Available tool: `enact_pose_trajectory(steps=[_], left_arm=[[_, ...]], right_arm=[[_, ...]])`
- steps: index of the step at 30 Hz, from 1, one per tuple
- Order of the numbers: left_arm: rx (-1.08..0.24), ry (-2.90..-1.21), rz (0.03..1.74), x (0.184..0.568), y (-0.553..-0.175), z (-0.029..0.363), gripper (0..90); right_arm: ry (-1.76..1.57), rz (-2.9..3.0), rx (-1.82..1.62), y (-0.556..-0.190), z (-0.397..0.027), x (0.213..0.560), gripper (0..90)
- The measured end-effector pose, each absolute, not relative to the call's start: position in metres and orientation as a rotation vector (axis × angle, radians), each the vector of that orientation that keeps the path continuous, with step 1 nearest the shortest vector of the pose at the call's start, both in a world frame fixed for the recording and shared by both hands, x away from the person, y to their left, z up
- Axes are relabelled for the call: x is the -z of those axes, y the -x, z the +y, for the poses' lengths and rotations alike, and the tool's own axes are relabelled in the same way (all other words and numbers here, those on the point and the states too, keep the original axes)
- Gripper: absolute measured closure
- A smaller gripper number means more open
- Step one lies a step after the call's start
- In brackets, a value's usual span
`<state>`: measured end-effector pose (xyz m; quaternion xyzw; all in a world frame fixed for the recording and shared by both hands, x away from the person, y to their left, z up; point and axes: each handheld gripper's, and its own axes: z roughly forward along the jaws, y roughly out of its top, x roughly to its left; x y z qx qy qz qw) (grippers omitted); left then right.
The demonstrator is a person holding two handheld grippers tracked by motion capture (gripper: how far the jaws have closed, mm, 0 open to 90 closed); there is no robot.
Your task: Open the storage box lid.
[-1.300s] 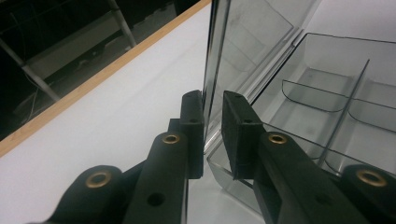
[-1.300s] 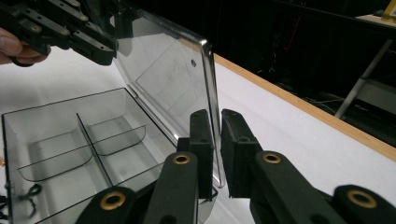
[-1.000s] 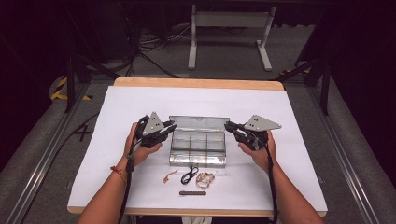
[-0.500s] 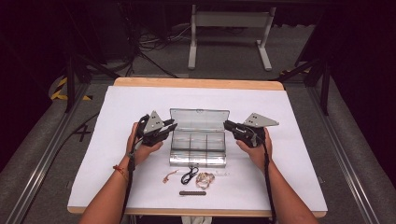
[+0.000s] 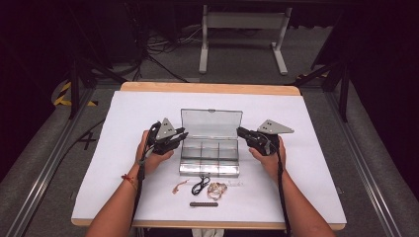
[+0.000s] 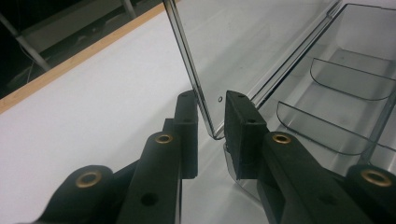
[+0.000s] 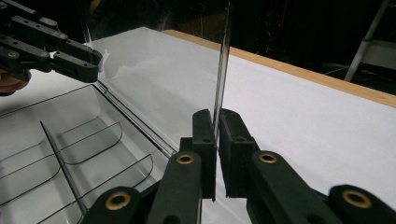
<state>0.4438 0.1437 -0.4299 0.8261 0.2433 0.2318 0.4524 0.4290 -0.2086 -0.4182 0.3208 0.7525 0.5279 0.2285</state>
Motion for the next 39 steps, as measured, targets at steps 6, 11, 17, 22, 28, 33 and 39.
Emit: enact_pose_trajectory(steps=[6, 11, 17, 22, 28, 33, 39], left_arm=[[-0.584, -2.055, 0.605, 0.432, -0.444, 0.142, 73.1], [-0.575, -2.055, 0.604, 0.432, -0.444, 0.143, 73.0], [-0.585, -2.052, 0.608, 0.432, -0.443, 0.142, 72.3], [-0.582, -2.049, 0.611, 0.433, -0.444, 0.143, 71.5], [-0.592, -2.044, 0.614, 0.433, -0.443, 0.142, 70.0], [-0.597, -2.041, 0.618, 0.433, -0.443, 0.142, 69.6], [-0.598, -2.035, 0.627, 0.434, -0.443, 0.143, 67.6]], right_arm=[[-0.893, 2.079, -1.410, -0.430, -0.206, 0.423, 84.4], [-0.901, 2.090, -1.411, -0.431, -0.206, 0.426, 84.2], [-0.908, 2.103, -1.387, -0.432, -0.204, 0.430, 83.3], [-0.914, 2.115, -1.379, -0.432, -0.204, 0.432, 82.9], [-0.920, 2.114, -1.379, -0.433, -0.204, 0.433, 81.8], [-0.928, 2.112, -1.387, -0.433, -0.204, 0.433, 81.7], [-0.936, 2.105, -1.381, -0.433, -0.205, 0.434, 79.8]])
